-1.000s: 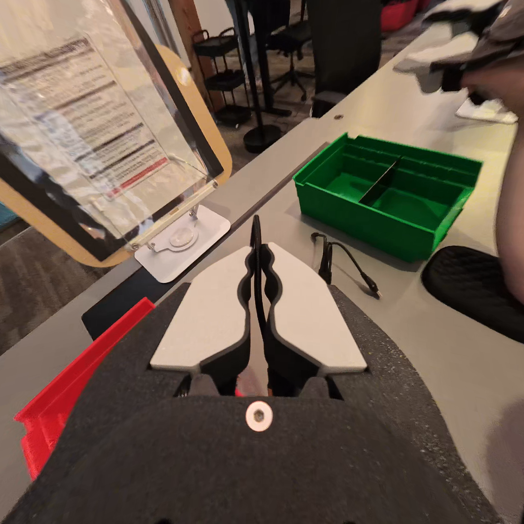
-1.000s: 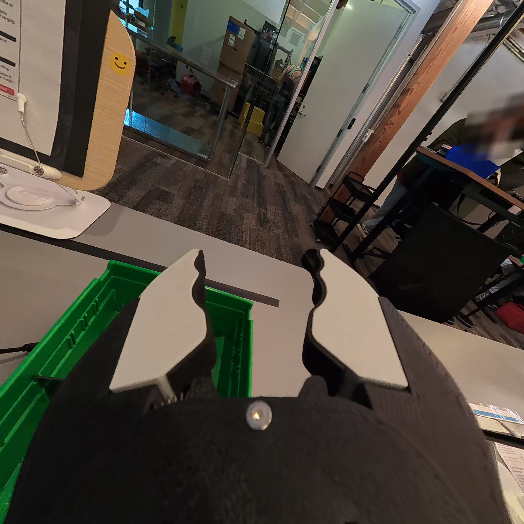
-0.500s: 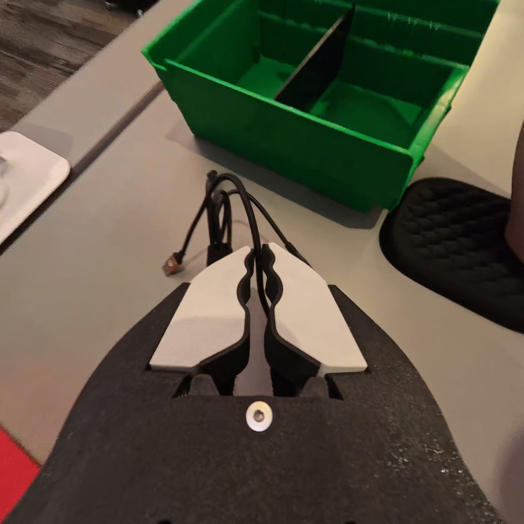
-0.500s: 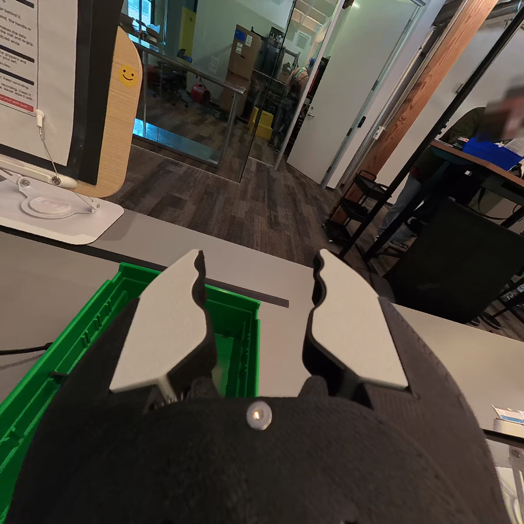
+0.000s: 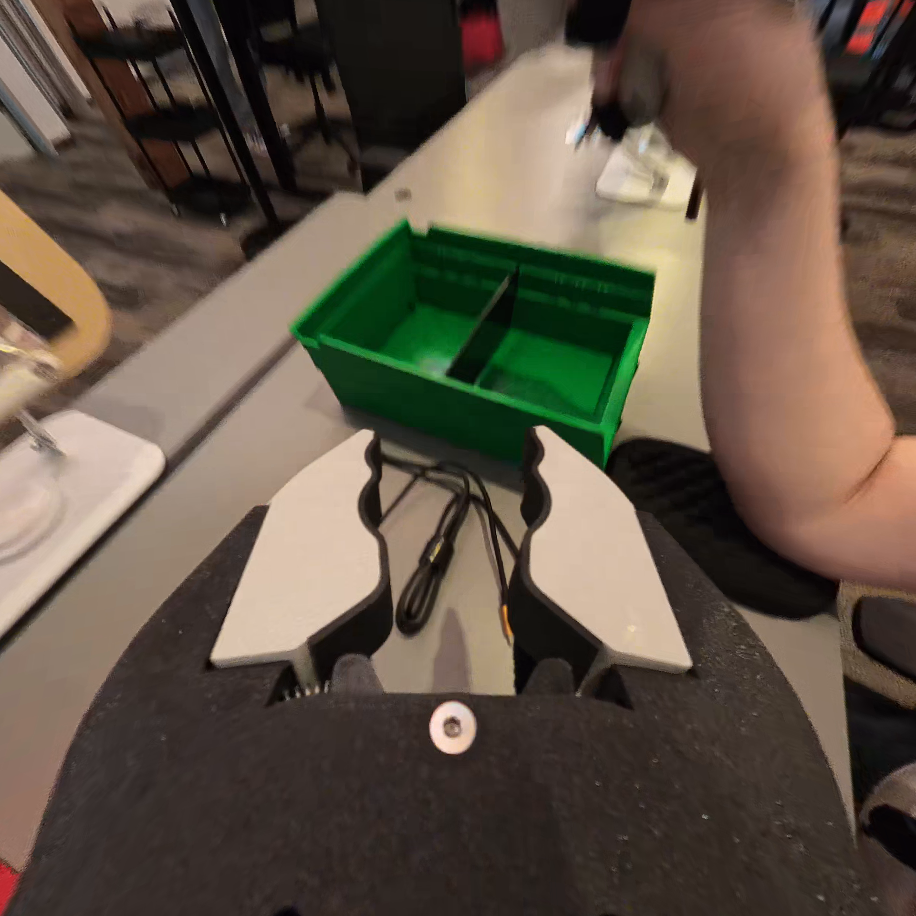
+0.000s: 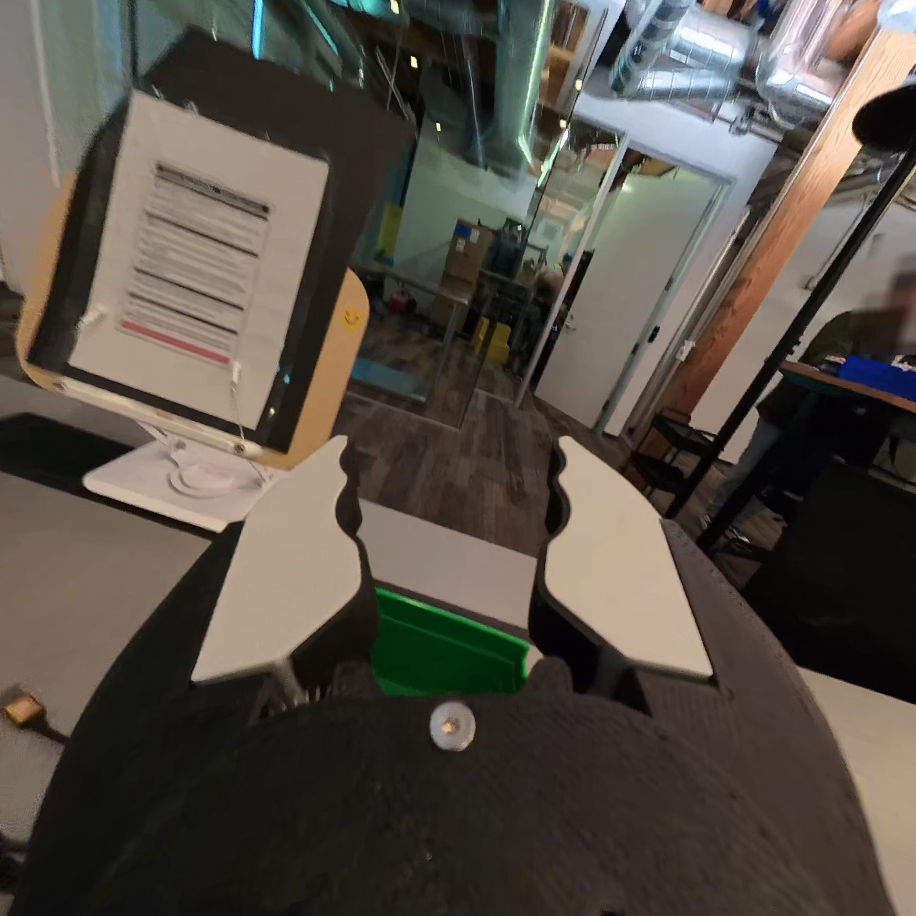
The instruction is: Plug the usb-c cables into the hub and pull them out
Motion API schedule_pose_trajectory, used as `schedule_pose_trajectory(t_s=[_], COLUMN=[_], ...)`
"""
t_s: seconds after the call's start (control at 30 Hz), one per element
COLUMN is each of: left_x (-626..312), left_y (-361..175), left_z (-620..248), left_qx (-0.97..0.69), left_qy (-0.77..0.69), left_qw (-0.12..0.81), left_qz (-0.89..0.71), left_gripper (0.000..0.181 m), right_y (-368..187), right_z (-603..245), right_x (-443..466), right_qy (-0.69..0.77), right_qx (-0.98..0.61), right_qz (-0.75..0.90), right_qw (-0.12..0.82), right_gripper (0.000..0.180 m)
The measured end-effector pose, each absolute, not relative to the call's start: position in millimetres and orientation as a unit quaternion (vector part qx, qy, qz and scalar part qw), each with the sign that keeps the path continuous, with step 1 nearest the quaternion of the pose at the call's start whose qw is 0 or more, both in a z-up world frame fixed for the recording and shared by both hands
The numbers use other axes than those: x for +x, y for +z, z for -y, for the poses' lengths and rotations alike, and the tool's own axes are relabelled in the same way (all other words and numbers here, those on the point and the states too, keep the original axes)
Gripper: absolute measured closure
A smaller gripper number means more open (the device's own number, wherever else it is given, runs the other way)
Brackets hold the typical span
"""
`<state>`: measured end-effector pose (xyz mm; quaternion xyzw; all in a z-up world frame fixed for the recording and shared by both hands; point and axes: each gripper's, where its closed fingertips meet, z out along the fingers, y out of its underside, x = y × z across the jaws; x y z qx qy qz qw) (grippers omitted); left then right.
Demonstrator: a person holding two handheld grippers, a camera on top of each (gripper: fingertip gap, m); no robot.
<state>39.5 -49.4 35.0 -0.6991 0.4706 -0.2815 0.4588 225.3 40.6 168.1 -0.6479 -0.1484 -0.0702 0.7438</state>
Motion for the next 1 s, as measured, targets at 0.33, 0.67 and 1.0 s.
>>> schedule_pose_trajectory(t_s=[0.33, 0.67, 1.0], left_x=[-12.0, -55.2, -101.7], left_y=[154.3, 167.7, 180.2], left_z=[46.7, 27.6, 15.4], left_qx=[-0.563, -0.556, -0.573], left_qy=[-0.359, -0.317, -0.267], left_qw=[0.634, 0.680, 0.702], left_qz=[-0.390, -0.359, -0.328], left_gripper=[0.116, 0.109, 0.106], right_y=[175.6, 178.4, 185.7], right_z=[-40.8, -44.9, -37.8], right_x=[188.8, 156.4, 151.4], right_qy=[-0.054, -0.066, -0.061], right_qx=[-0.615, -0.594, -0.572], right_qz=[0.174, 0.173, 0.175], right_qw=[0.768, 0.783, 0.799], right_gripper=[0.102, 0.103, 0.117])
